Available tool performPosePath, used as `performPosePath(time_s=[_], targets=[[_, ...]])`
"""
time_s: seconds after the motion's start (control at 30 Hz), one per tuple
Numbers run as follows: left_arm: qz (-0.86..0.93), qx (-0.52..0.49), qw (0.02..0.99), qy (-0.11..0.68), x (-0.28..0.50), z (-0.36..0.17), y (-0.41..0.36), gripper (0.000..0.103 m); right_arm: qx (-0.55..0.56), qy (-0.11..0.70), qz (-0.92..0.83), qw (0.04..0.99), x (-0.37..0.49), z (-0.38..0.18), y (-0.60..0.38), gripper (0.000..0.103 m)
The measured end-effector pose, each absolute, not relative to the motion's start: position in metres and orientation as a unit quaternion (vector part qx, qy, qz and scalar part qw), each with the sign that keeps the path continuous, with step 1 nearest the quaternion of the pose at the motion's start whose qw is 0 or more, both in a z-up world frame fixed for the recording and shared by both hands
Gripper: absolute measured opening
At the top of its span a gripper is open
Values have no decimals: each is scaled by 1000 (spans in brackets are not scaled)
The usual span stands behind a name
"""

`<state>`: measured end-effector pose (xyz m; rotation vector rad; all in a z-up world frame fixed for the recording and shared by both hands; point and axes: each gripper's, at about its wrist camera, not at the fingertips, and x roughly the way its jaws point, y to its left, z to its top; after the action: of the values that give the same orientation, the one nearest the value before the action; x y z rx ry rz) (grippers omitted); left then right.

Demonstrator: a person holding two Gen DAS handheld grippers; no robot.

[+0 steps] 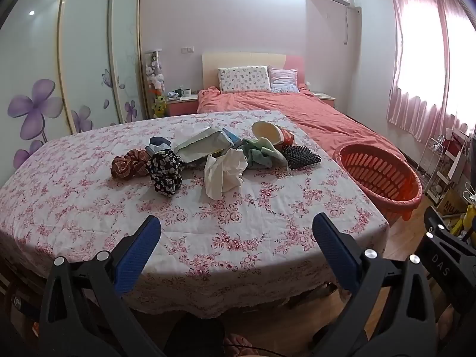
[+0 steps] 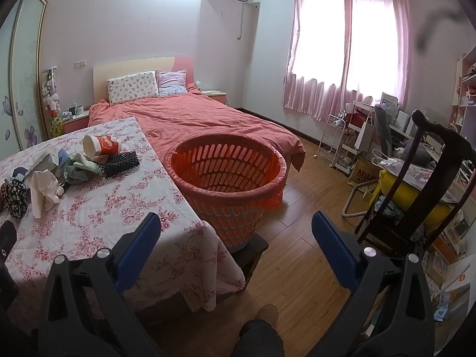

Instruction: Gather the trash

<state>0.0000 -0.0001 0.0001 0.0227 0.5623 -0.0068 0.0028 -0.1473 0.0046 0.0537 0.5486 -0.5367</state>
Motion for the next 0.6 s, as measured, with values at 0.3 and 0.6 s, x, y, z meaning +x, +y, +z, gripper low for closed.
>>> performPosePath(time_s=[0.3, 0.6], targets=[[-4, 10, 961, 278, 0, 0, 0, 101, 26, 268, -262, 927, 3, 4, -147, 99], [-4, 10, 960, 278, 0, 0, 0, 101, 26, 268, -262, 927, 3, 4, -147, 99]])
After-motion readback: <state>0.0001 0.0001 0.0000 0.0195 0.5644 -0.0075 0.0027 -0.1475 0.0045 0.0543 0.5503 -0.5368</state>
